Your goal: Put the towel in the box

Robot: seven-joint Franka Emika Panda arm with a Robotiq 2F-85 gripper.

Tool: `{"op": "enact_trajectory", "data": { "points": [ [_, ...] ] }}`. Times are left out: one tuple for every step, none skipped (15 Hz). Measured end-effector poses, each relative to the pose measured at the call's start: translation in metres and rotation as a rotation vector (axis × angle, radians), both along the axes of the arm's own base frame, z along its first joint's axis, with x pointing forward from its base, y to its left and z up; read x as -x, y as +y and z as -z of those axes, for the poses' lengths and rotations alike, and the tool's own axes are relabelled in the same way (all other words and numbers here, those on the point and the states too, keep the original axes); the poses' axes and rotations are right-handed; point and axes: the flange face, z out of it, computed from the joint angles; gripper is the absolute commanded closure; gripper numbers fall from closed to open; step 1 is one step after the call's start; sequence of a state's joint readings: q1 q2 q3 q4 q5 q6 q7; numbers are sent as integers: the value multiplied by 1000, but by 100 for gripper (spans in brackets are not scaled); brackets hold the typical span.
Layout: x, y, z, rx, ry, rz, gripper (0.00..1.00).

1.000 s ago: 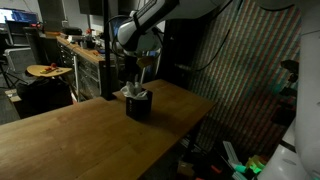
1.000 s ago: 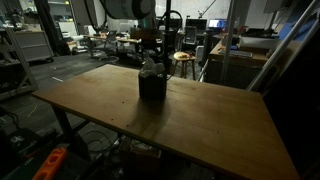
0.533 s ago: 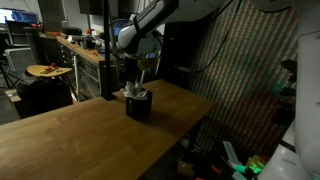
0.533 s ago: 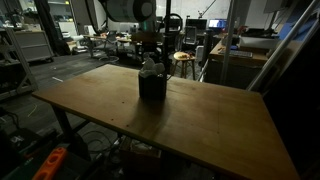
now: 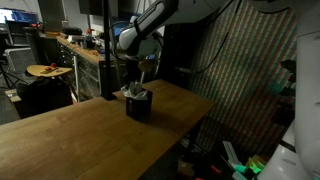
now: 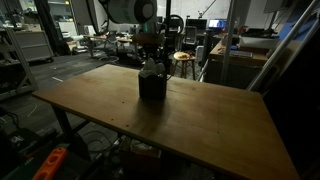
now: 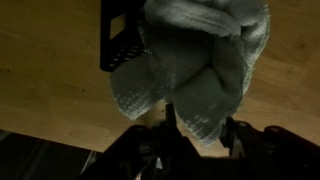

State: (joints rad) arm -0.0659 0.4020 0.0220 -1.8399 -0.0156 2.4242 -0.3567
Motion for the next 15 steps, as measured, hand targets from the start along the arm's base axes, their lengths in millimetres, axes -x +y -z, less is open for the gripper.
{"op": "enact_trajectory", "data": {
  "points": [
    [0,0,0,1,0,0,87],
    [0,0,0,1,0,-1,90],
    [0,-1,0,2,0,0,92],
    [0,-1,0,3,0,1,93],
    [0,-3,0,4,0,3,91],
    [0,-5,0,5,1,6,90],
    [1,-8,1,6,2,10,90],
    [1,-11,1,7,3,16,90],
    [2,-14,2,8,5,22,90],
    [3,-18,4,8,8,28,90],
    [4,-22,5,9,12,35,90],
    [6,-26,8,10,17,43,90],
    [8,-29,9,10,21,50,90],
    [9,-32,12,9,26,58,90],
    [11,-35,13,9,29,64,90]
  ]
}}
